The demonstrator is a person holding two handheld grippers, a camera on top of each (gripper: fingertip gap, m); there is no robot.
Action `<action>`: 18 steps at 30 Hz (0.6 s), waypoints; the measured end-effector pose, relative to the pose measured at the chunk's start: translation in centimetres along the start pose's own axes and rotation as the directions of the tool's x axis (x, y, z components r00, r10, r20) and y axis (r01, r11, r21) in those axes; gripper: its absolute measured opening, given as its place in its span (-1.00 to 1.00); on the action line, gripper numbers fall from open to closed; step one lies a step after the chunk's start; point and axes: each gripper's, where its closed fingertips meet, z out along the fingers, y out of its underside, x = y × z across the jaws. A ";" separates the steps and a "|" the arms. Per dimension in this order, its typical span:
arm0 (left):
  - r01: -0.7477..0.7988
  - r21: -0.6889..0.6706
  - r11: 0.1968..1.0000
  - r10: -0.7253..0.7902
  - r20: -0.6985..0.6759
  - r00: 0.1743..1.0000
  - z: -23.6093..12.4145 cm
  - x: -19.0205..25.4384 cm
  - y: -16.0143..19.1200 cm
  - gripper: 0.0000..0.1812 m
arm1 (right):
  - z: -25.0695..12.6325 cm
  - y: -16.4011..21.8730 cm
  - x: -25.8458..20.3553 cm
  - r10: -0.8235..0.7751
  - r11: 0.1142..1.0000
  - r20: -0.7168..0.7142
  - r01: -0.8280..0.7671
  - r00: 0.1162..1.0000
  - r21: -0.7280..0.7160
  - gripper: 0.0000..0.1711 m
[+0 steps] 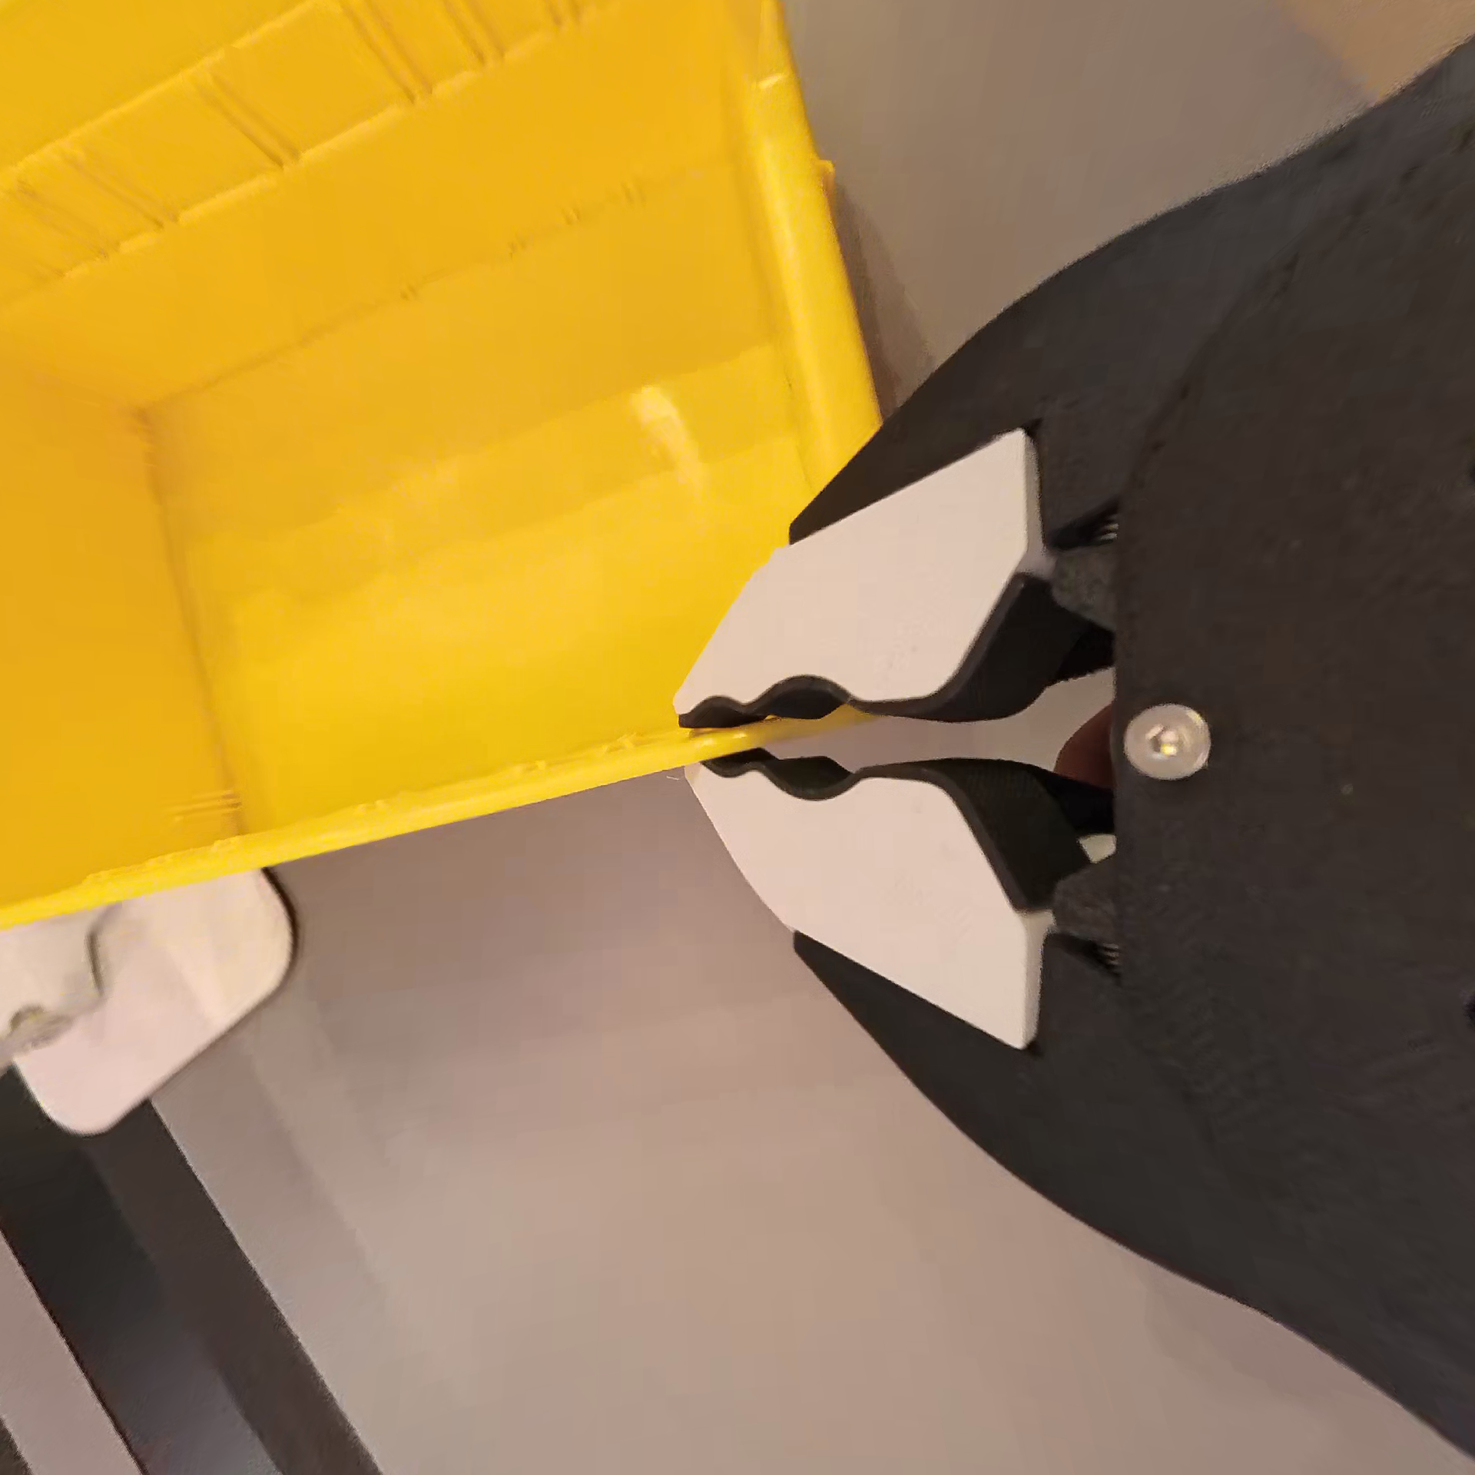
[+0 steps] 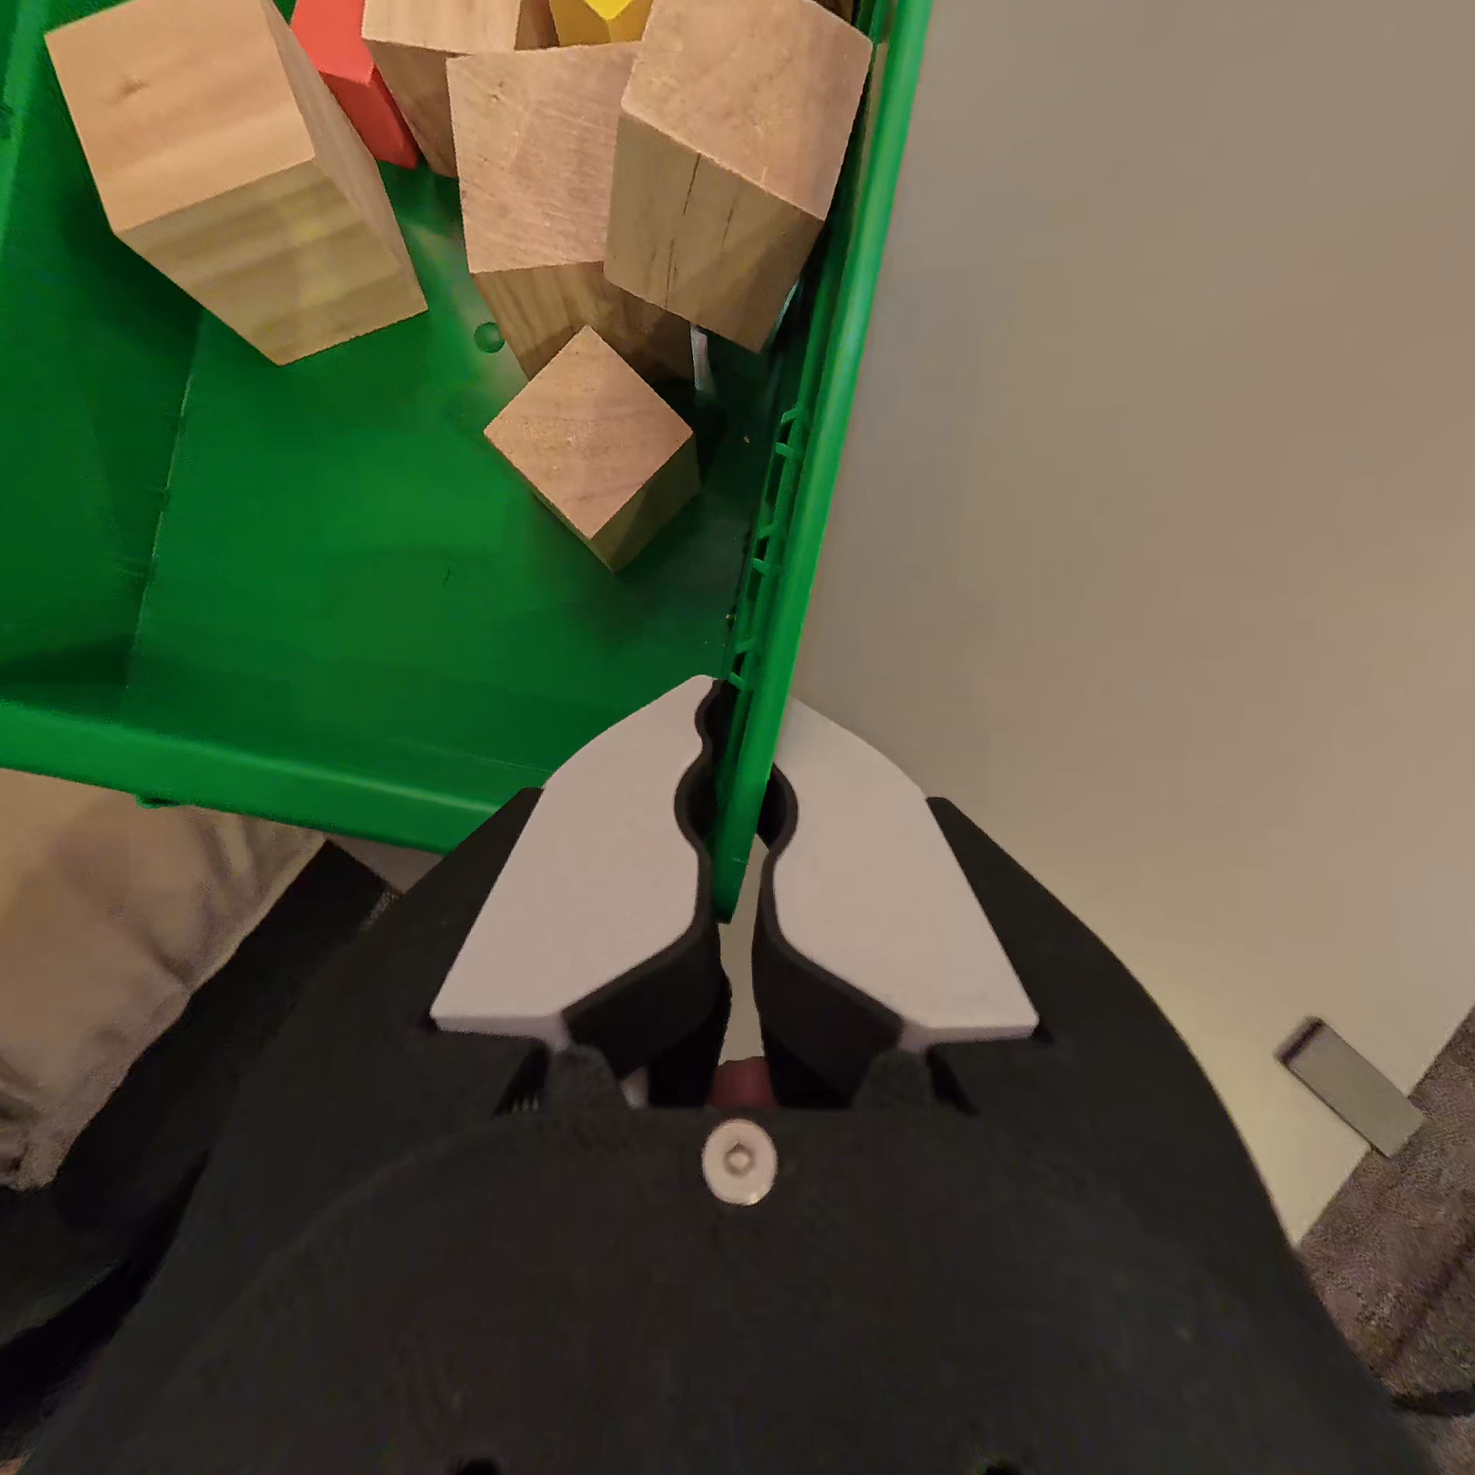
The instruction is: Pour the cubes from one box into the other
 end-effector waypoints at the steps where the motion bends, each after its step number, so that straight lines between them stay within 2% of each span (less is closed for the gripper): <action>1: -0.016 0.000 1.000 0.016 -0.018 1.000 0.6 0.7 -0.7 -0.96 | -0.3 0.5 0.1 -0.007 1.000 0.005 0.007 1.000 0.002 -1.00; 12: -0.066 0.017 0.998 0.068 -0.117 0.991 8.2 6.8 -8.6 -0.96 | -3.6 5.4 1.3 -0.059 0.998 0.025 0.059 0.998 0.009 -1.00; 18: -0.065 0.033 0.997 0.069 -0.139 0.988 12.0 9.1 -12.7 -0.96 | -4.2 6.3 1.3 -0.076 0.997 0.039 0.076 0.996 0.014 -1.00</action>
